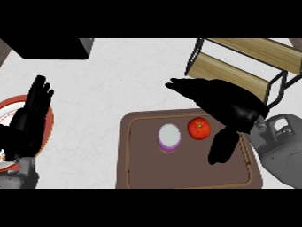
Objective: Pick the tomato from the tray and place it in the tiered shelf
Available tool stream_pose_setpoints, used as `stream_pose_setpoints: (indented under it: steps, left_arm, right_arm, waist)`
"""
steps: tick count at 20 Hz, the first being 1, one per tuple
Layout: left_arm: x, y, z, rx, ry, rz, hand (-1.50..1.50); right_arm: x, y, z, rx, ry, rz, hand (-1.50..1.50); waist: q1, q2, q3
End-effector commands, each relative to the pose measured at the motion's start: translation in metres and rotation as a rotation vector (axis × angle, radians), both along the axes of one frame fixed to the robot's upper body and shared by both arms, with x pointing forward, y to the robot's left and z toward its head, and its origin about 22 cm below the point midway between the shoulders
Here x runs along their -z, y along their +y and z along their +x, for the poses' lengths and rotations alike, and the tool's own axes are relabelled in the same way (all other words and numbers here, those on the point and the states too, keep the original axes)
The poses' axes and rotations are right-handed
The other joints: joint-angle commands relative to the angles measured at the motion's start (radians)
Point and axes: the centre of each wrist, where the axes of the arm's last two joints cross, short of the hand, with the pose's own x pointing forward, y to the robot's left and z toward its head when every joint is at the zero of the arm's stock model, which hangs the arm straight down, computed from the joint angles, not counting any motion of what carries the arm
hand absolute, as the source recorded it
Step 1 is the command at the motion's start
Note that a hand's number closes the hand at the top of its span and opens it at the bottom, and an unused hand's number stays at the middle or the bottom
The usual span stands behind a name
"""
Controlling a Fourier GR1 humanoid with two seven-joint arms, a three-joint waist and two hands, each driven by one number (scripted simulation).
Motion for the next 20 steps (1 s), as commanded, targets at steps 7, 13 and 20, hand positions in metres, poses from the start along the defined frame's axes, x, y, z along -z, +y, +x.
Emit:
stream_pose_setpoints:
  steps: [7, 13, 20]
  left_arm:
    - [0.000, 0.013, 0.010, -0.023, -0.018, 0.019, 0.00]
    - [-0.002, 0.007, -0.012, 0.017, 0.009, 0.002, 0.00]
    - [-0.010, 0.019, 0.004, -0.005, -0.007, 0.007, 0.00]
  right_arm:
    - [0.035, 0.011, -0.012, 0.084, -0.084, -0.334, -1.50]
    - [0.081, 0.002, -0.007, 0.121, -0.076, -0.287, -1.50]
    - [0.099, 0.005, -0.006, 0.103, -0.063, -0.267, -1.50]
  waist:
    - [-0.009, 0.002, 0.000]
    - [0.001, 0.003, 0.001]
    - [-0.001, 0.003, 0.001]
